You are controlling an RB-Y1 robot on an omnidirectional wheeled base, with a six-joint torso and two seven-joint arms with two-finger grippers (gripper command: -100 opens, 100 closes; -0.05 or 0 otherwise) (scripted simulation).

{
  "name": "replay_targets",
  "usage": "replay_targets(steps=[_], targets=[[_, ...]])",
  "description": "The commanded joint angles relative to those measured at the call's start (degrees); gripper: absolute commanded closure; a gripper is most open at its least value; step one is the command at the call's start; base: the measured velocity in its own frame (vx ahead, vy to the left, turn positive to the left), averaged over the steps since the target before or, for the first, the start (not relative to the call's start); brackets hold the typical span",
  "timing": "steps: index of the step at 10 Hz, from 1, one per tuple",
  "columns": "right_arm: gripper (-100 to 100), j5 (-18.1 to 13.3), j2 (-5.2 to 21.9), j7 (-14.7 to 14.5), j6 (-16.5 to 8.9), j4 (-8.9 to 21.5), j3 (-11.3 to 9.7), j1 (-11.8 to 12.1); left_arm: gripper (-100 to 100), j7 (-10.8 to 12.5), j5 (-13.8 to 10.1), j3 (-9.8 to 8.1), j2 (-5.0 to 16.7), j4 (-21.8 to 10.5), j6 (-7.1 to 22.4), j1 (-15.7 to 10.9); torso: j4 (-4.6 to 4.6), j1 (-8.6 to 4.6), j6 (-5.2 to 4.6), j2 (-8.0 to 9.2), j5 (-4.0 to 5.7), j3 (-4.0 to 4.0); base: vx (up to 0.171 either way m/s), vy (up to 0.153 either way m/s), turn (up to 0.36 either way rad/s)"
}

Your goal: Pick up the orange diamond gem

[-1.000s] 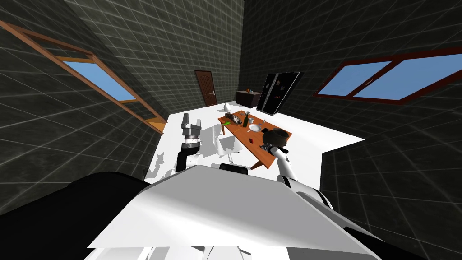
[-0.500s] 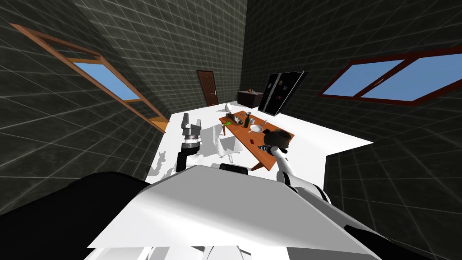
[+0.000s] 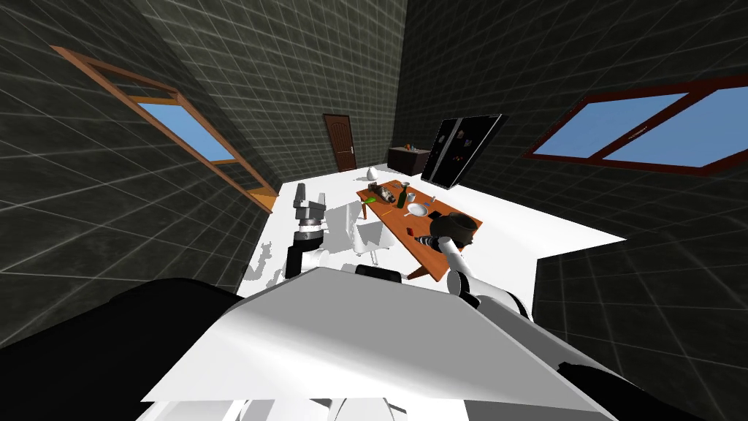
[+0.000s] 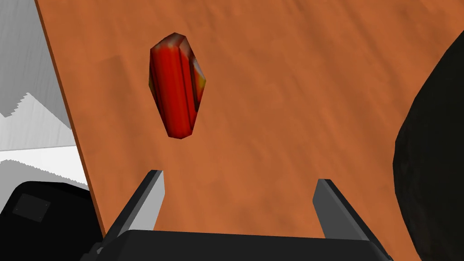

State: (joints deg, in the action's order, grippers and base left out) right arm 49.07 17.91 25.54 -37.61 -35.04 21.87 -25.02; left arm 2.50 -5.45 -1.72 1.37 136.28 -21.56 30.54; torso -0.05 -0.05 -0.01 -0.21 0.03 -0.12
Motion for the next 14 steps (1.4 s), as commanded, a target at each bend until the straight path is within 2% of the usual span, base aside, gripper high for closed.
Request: replay_targets(steps=[1,2,5,6,9,10,11,12,14], targets=[[-100,1.1,-0.1,0.9,-1.1,2.9,0.8,-1.5,0,0.0,0.0,0.00,0.0,0.0,0.0,0.0,0.00,0.00,0.00,0.00,0.00,0.00,0.029,-0.010,0.073],[-100,1.1,-0.1,0.9,-1.1,3.0,0.8,-1.5,0,0.0,0.0,0.00,0.0,0.0,0.0,0.0,0.00,0.01,0.02,-0.01,0.00,0.00,0.022,-0.008,0.032],[-100,3.5,0.0,2.6,-3.5,8.5,2.6,-4.3,0,0.0,0.0,0.00,0.0,0.0,0.0,0.0,-0.01,0.00,0.02,-0.07,0.00,-0.03,0.046,-0.018,0.076],[-100,3.5,0.0,2.6,-3.5,8.5,2.6,-4.3,0,0.0,0.0,0.00,0.0,0.0,0.0,0.0,-0.02,-0.05,0.01,-0.12,0.00,-0.07,0.053,-0.020,0.021],[-100,4.8,-0.1,3.5,-4.6,11.5,3.7,-6.0,0,0.0,0.0,0.00,0.0,0.0,0.0,0.0,-0.03,0.01,0.01,-0.15,0.00,-0.08,0.063,-0.012,0.046],[-100,4.7,0.0,3.3,-4.4,11.4,3.6,-6.0,0,0.0,0.0,0.00,0.0,0.0,0.0,0.0,-0.03,0.01,0.00,-0.15,-0.01,-0.09,0.028,-0.007,0.012],[0,4.7,0.1,3.2,-4.4,11.5,3.7,-6.1,0,0.0,0.0,0.00,0.0,0.0,0.0,0.0,-0.02,0.02,-0.02,-0.04,0.00,-0.03,0.006,-0.001,-0.001],[-100,4.8,0.1,3.7,-3.2,12.2,4.2,-6.1,0,0.0,0.0,0.00,0.0,0.0,0.0,0.0,0.01,0.04,-0.01,0.05,-0.01,0.02,-0.021,-0.033,0.212],[-100,4.9,0.3,4.7,-0.6,13.4,5.4,-6.2,0,0.0,0.0,0.00,0.0,0.0,0.0,0.0,0.06,-0.23,0.02,0.28,0.04,0.16,-0.067,-0.095,0.316]])
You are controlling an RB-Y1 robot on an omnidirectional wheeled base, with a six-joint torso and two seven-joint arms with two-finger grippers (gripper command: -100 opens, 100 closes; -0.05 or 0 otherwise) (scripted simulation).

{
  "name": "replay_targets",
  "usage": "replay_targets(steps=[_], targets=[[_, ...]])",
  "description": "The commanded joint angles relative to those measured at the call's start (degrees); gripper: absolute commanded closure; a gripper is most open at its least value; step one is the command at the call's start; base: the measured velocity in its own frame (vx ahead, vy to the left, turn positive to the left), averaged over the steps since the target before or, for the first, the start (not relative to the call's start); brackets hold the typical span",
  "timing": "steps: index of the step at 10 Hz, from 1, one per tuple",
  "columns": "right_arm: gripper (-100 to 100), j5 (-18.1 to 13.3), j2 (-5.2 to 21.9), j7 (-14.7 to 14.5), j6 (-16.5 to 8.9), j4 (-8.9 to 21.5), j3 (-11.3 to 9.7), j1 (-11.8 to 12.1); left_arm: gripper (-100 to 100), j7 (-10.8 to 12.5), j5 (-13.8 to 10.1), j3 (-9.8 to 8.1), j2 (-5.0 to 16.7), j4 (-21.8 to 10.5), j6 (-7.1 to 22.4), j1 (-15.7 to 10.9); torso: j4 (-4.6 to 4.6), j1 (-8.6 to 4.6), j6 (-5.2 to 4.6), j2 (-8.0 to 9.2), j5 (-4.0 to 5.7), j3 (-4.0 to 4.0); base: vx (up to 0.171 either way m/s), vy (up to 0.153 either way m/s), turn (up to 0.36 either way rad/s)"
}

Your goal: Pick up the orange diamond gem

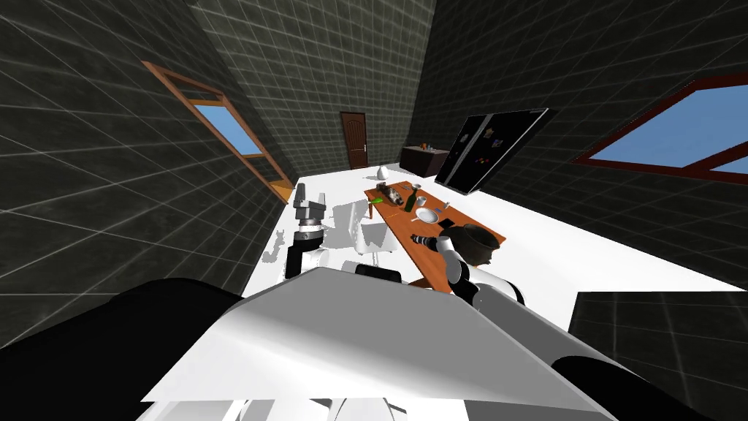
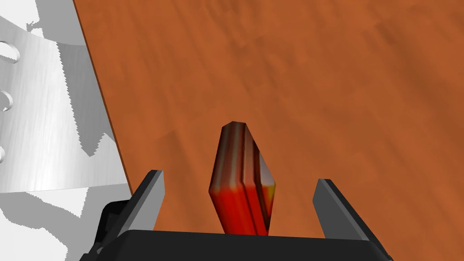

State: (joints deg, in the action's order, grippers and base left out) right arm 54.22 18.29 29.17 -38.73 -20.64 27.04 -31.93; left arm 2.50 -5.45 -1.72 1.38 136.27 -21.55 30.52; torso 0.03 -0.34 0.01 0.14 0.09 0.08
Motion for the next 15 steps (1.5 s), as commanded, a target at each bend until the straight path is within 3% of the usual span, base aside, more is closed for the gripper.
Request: replay_targets(steps=[1,2,3,7,9,10,11,15], targets=[[-100,-0.2,0.0,1.6,1.7,-0.3,0.7,0.7,0,0.0,0.0,0.00,0.0,0.0,0.0,0.0,0.00,0.00,0.00,0.00,0.00,0.00,-0.086,-0.095,0.327],[-100,-0.2,0.0,1.3,1.7,1.2,0.7,0.7,0,0.0,0.0,0.00,0.0,0.0,0.0,0.0,0.01,-0.01,-0.01,0.05,0.00,0.03,-0.061,-0.066,0.094],[-100,-0.2,0.0,1.6,1.7,-0.3,0.7,0.7,0,0.0,0.0,-0.01,0.0,0.0,0.0,0.0,-0.01,0.06,-0.07,0.00,0.00,0.00,-0.020,-0.023,-0.040],[-100,-0.2,0.1,2.1,3.0,0.3,1.3,0.6,0,0.0,0.0,0.00,0.0,0.0,0.0,0.0,-0.04,0.22,-0.04,-0.17,-0.05,-0.10,-0.016,-0.018,0.078],[-100,-0.1,0.2,3.1,5.5,1.6,2.4,0.5,0,0.0,0.0,0.00,0.0,0.0,0.0,0.0,-0.03,0.19,-0.01,-0.14,-0.04,-0.08,-0.055,-0.058,0.282],[-100,-0.1,0.2,3.1,5.5,1.6,2.4,0.5,0,0.0,0.0,0.00,0.0,0.0,0.0,0.0,-0.01,0.08,-0.01,-0.06,-0.02,-0.03,-0.049,-0.062,0.089],[-100,0.0,0.4,4.2,8.0,2.8,3.6,0.4,0,0.0,0.0,-0.01,0.0,0.0,0.0,0.0,-0.02,0.08,-0.09,-0.08,-0.01,-0.04,-0.073,-0.094,0.321],[-100,0.1,0.4,4.7,9.3,3.5,4.1,0.4,0,0.0,0.0,-0.01,0.0,0.0,0.0,0.0,-0.02,0.17,-0.09,-0.07,-0.03,-0.04,-0.055,-0.039,0.134]])
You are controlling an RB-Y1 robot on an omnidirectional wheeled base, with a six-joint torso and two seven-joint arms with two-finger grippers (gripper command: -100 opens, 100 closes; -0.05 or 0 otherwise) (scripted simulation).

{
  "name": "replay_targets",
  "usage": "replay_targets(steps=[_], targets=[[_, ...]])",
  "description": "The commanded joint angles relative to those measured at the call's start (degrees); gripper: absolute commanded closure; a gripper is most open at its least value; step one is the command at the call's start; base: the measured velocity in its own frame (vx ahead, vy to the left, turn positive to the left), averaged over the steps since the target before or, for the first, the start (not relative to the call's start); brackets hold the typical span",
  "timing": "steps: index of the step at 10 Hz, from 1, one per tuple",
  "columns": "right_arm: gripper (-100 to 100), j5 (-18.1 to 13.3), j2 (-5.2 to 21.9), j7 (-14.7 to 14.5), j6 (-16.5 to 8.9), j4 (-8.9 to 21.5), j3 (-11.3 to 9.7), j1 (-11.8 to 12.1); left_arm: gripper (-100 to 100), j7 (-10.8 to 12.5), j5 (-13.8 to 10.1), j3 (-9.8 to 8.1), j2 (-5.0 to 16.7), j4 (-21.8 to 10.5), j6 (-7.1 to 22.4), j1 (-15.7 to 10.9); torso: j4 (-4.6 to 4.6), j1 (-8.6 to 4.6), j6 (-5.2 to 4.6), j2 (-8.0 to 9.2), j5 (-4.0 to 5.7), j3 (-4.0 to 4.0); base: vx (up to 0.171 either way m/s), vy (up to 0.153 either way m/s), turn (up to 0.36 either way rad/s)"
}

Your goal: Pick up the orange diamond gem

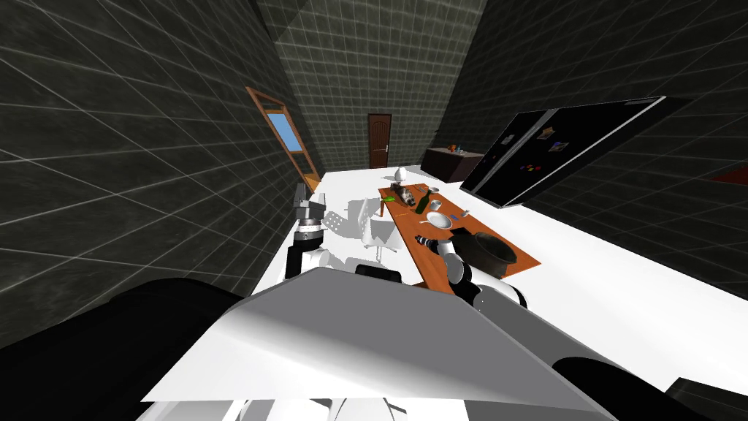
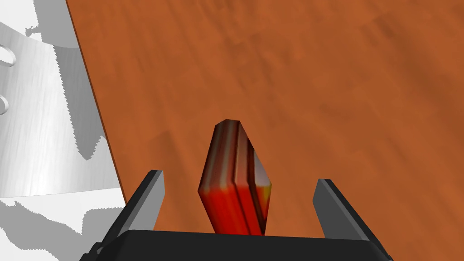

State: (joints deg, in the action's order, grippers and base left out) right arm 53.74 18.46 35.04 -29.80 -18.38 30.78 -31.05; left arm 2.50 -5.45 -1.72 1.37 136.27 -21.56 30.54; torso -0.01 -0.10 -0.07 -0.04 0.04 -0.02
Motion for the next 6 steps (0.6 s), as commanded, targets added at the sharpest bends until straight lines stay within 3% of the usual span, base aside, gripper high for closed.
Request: replay_targets(steps=[1,2,6], targets=[[-100,0.0,0.0,0.0,0.0,0.0,0.0,0.0,0,0.0,0.0,0.00,0.0,0.0,0.0,0.0,0.00,0.00,0.00,0.00,0.00,0.00,-0.005,0.000,-0.007],[100,0.1,0.1,-0.2,0.1,0.2,0.1,-0.1,0,0.0,0.0,0.00,0.0,0.0,0.0,0.0,-0.02,0.03,0.01,-0.07,-0.01,-0.04,0.000,0.000,0.000],[100,0.1,0.0,-0.2,0.0,0.2,0.1,-0.1,0,0.0,0.0,0.00,0.0,0.0,0.0,0.0,-0.10,-0.09,-0.02,-0.25,0.03,-0.17,0.000,0.000,0.000]])
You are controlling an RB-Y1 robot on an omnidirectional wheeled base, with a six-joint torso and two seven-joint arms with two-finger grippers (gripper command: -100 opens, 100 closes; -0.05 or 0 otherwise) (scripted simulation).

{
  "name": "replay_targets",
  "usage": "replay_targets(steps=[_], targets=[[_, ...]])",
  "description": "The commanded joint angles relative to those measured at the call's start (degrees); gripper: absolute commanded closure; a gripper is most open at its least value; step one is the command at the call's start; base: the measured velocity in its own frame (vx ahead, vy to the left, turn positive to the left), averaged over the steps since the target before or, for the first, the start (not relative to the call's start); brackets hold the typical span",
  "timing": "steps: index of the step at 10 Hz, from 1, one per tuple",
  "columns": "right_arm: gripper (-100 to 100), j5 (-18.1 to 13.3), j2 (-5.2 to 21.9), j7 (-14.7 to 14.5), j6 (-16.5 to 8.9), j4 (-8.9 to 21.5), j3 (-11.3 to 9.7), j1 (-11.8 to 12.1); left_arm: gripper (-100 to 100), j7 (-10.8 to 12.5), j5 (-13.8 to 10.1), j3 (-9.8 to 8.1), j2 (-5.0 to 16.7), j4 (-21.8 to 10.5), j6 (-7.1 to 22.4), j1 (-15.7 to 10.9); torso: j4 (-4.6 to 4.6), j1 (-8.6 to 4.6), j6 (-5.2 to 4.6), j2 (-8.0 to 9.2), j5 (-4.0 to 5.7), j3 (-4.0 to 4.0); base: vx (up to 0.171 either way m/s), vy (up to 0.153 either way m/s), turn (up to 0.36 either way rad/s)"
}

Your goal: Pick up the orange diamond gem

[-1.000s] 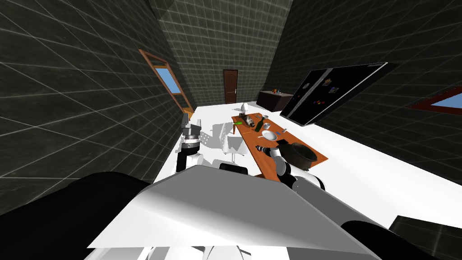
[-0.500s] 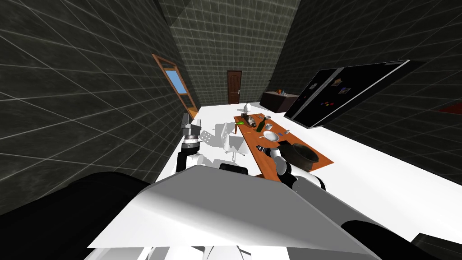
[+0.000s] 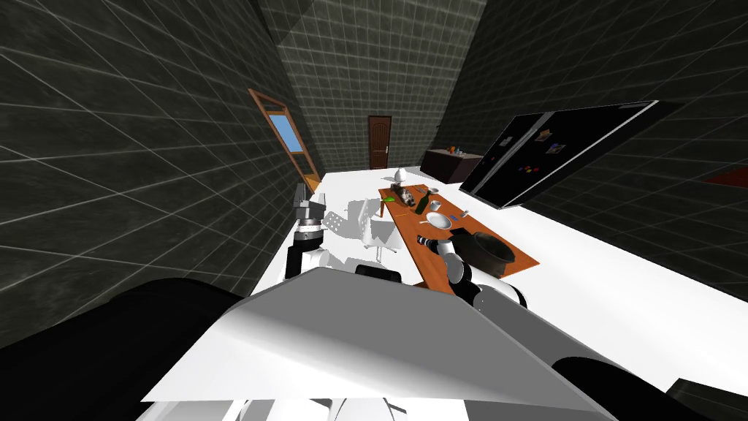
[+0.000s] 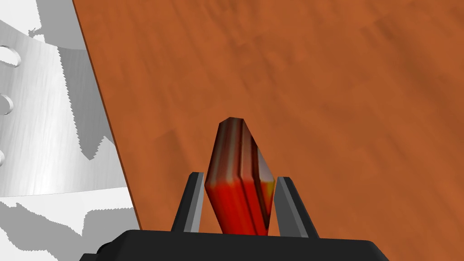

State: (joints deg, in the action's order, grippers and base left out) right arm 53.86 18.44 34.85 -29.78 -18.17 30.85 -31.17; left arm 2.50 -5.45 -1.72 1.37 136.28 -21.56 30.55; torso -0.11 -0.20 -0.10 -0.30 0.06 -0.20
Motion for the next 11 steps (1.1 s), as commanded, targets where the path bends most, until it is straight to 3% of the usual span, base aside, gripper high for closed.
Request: replay_targets(steps=[1,2,6,11], targets=[[0,0.0,0.0,0.0,0.0,0.0,0.0,0.0,0,0.0,0.0,0.00,0.0,0.0,0.0,0.0,0.00,0.00,0.00,0.00,0.00,0.00,0.000,0.000,0.000],[100,0.4,0.2,-1.5,-0.9,0.4,-0.2,-0.3,0,0.0,0.0,0.00,0.0,0.0,0.0,0.0,0.00,0.00,0.00,0.00,0.00,0.00,0.053,0.028,-0.211],[100,0.2,0.0,-3.1,-4.7,-1.5,-1.9,-0.2,0,0.0,0.0,0.00,0.0,0.0,0.0,0.0,-0.04,0.19,-0.03,-0.23,-0.05,-0.13,0.071,0.060,-0.226],[100,0.1,-0.2,-4.1,-7.2,-2.8,-3.1,-0.1,0,0.0,0.0,0.00,0.0,0.0,0.0,0.0,-0.01,0.15,-0.04,-0.14,-0.05,-0.07,0.043,0.049,-0.150]])
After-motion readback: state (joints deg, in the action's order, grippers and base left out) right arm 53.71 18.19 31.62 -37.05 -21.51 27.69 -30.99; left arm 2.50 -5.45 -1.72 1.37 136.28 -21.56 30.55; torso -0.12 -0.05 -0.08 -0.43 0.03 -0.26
